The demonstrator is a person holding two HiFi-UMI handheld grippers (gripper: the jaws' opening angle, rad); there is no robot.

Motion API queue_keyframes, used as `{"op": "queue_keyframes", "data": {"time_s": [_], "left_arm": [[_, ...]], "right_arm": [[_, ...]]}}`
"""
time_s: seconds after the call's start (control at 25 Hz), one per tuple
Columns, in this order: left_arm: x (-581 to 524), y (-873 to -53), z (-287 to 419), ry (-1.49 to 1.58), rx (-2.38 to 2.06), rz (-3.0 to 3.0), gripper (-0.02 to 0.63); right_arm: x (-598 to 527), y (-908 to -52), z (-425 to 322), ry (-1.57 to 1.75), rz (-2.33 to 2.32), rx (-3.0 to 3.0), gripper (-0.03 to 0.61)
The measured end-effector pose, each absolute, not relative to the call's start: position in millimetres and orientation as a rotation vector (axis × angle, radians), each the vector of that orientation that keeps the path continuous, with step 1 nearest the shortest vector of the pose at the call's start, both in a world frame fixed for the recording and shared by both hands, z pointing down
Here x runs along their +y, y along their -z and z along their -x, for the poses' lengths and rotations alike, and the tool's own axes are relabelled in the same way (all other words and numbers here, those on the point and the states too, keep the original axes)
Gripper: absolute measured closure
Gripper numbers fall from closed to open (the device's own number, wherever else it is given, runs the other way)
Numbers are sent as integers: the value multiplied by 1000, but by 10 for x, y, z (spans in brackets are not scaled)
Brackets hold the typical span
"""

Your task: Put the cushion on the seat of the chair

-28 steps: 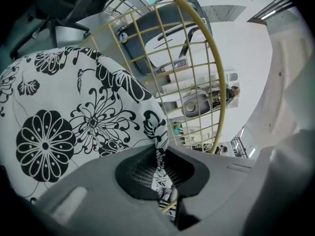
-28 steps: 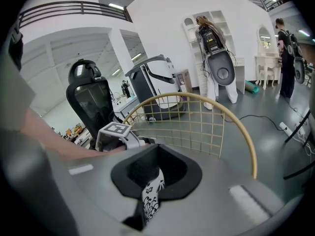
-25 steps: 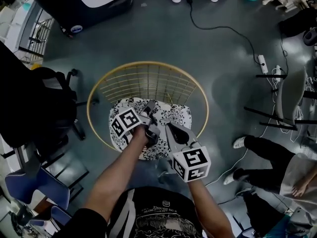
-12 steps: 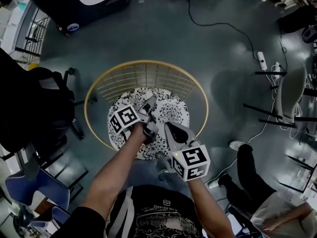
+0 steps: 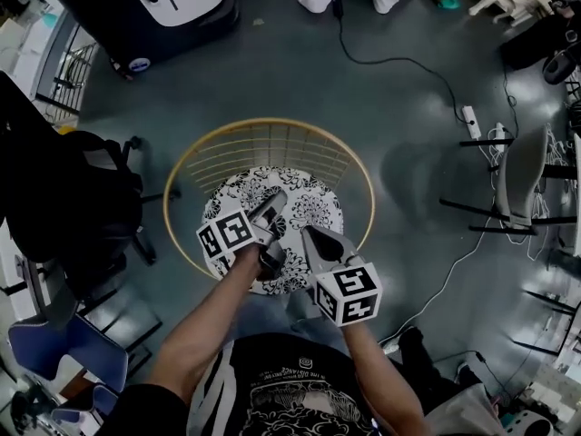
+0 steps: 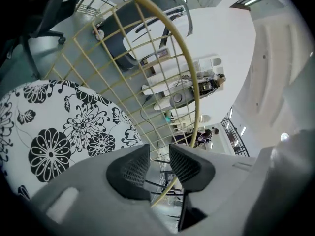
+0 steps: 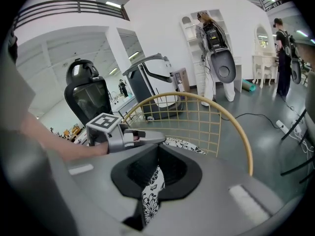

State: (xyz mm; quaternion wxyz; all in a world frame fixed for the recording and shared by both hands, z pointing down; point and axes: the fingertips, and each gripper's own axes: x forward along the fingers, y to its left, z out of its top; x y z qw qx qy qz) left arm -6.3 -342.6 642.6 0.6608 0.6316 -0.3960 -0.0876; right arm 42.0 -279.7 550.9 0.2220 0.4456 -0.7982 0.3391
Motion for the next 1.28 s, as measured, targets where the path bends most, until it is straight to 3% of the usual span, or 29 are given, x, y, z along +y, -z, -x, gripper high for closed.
{"op": "queue_keyframes", "data": {"time_s": [0.56,1.28], "left_arm": [[-2832,-5339,173,52,-972,-1838,607],[-1731,-4685,23,-196,-1141,-2166,618]], "right_arm": [[-2462,-5000,-304,-858,-1206,-2292,580],[-1657,-4609,-286,-737,-1144,-2444,581]]}}
